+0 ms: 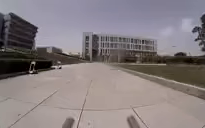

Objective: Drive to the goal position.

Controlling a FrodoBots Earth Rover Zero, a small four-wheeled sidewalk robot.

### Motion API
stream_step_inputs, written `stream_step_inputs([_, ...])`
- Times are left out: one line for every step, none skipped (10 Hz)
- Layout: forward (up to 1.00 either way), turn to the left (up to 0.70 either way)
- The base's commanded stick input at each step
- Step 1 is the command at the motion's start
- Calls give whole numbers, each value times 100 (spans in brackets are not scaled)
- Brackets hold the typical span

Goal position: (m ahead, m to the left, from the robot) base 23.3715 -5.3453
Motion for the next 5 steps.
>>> stream_step_inputs([70, 0])
stream_step_inputs([70, 0])
stream_step_inputs([70, 0])
stream_step_inputs([70, 0])
stream_step_inputs([70, 0])
